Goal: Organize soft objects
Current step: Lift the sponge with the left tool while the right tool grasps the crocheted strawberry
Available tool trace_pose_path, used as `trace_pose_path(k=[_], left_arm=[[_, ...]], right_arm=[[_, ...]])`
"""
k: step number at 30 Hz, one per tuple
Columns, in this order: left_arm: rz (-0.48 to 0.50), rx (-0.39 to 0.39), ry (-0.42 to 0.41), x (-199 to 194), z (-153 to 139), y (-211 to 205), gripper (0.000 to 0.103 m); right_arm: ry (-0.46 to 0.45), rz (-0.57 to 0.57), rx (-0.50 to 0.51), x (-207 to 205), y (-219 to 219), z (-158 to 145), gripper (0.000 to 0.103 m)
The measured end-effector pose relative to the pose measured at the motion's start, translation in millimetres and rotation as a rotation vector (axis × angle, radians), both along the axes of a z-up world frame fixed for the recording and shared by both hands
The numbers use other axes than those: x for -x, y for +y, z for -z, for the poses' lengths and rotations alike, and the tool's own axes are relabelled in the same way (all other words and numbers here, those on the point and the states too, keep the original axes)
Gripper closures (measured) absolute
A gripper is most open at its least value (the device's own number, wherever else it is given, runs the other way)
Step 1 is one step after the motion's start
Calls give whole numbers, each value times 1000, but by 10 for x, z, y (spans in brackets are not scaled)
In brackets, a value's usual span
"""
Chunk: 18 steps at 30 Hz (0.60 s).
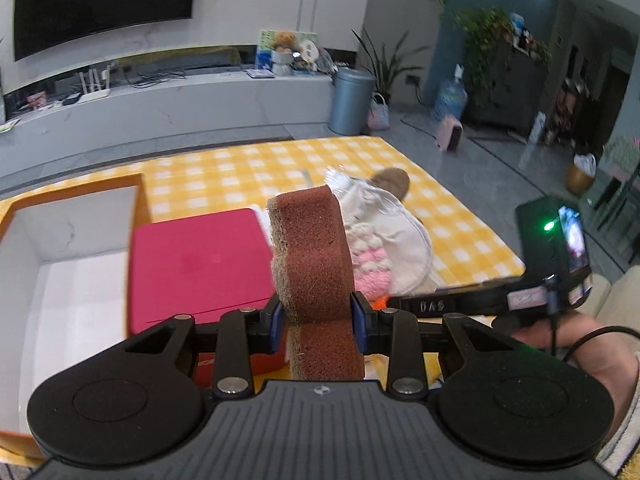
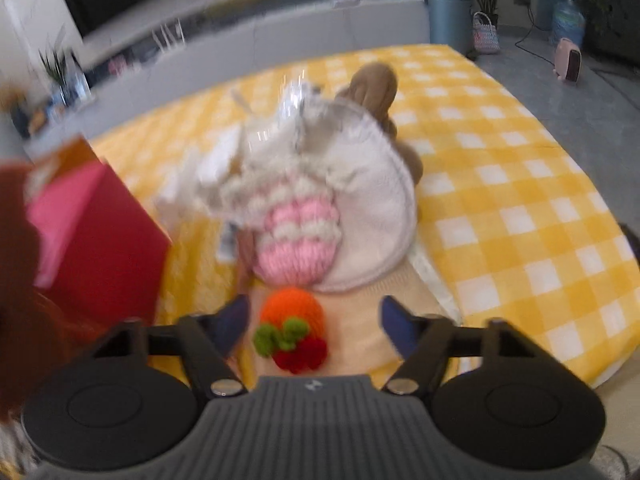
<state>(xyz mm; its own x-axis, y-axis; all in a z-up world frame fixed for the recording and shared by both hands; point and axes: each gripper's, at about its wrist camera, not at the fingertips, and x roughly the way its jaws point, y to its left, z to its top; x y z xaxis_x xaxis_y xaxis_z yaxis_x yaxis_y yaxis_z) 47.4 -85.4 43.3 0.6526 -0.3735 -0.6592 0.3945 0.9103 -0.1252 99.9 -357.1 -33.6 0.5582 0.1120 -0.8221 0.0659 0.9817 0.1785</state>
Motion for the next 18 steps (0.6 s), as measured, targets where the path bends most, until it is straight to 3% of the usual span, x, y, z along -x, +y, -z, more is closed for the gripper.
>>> trace_pose_path(k=[5, 8, 18], left_arm=[[-32, 31, -8, -6, -20, 192, 65], [-47, 42, -20, -1, -40, 277, 65], [-135, 42, -89, 66, -165, 645, 65]], right_arm=[[22, -50, -2, -17, 38, 44, 49], [59, -55, -19, -72, 58, 123, 61], [6, -38, 5, 30, 88, 25, 62]])
